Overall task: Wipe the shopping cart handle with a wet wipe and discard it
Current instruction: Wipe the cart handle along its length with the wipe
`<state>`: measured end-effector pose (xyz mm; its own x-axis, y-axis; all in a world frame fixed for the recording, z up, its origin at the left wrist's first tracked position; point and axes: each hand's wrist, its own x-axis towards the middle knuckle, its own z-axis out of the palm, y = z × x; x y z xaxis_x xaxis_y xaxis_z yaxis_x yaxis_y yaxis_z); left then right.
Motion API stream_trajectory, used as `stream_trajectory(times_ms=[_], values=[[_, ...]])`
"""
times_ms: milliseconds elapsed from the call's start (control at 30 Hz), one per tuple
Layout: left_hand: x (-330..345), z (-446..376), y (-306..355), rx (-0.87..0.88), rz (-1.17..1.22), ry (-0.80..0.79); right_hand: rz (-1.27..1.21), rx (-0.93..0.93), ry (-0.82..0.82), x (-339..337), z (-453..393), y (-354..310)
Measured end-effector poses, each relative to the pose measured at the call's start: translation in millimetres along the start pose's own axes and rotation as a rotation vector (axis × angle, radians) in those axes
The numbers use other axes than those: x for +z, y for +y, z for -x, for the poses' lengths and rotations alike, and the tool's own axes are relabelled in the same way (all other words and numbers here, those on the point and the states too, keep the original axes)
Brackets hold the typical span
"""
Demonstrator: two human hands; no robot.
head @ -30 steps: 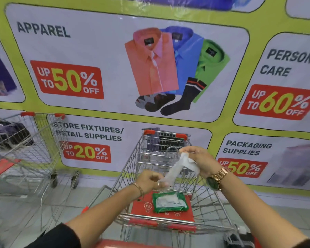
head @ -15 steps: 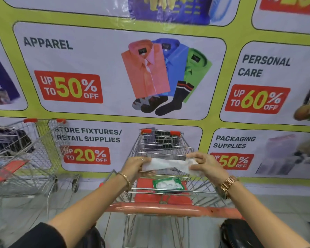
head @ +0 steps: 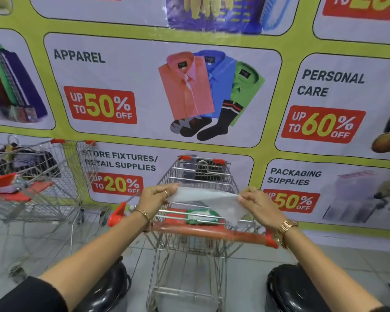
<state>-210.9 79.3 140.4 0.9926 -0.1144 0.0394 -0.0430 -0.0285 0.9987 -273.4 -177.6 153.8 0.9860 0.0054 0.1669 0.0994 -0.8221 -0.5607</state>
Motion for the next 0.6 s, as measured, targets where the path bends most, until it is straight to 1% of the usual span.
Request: stream_trajectory(times_ms=[167,233,300,367,433,533,600], values=[[9,41,0,0.110,-0.073,0.170,0.180,-0.160,0.042,-4,28,-1],[12,53,-2,0.106,-0.083,0.207,0.177,-0.158,0.066,-4,36,-2],[13,63,-3,0.098,-0.102,0.216,0.088,-0.122,0.105,-5,45,-3],[11,67,-5,0.076,-0.113,0.180,0.001,-0.076,0.143,-6,53,-1],[8,69,-9,0.060,-0.164,0.143,-0.020,-0.047,0.131,-6,58,1],[8,68,-19,0.013,-0.285,0.072,0.047,-0.026,-0.002,-6,63,4],[10,69,-25,0.019,-0.369,-0.001,0.065,0.000,-0.073,-5,64,8]])
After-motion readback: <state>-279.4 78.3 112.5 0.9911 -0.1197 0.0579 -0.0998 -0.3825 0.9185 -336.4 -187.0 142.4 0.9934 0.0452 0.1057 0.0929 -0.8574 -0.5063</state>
